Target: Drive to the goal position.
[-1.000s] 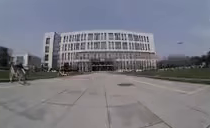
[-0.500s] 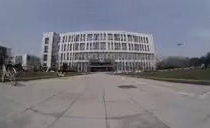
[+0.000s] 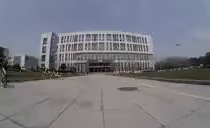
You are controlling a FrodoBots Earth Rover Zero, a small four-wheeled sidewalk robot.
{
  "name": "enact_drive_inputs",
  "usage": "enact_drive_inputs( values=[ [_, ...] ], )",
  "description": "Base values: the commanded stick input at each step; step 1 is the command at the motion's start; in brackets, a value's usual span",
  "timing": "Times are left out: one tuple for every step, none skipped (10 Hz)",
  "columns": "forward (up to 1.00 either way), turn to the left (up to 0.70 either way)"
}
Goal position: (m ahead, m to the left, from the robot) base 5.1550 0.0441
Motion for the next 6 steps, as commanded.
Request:
enact_drive_inputs(
  values=[
    [0.85, 0.00],
    [0.85, 0.00],
    [0.85, 0.00],
    [0.85, 0.00],
    [0.85, 0.00],
    [0.85, 0.00]
  ],
)
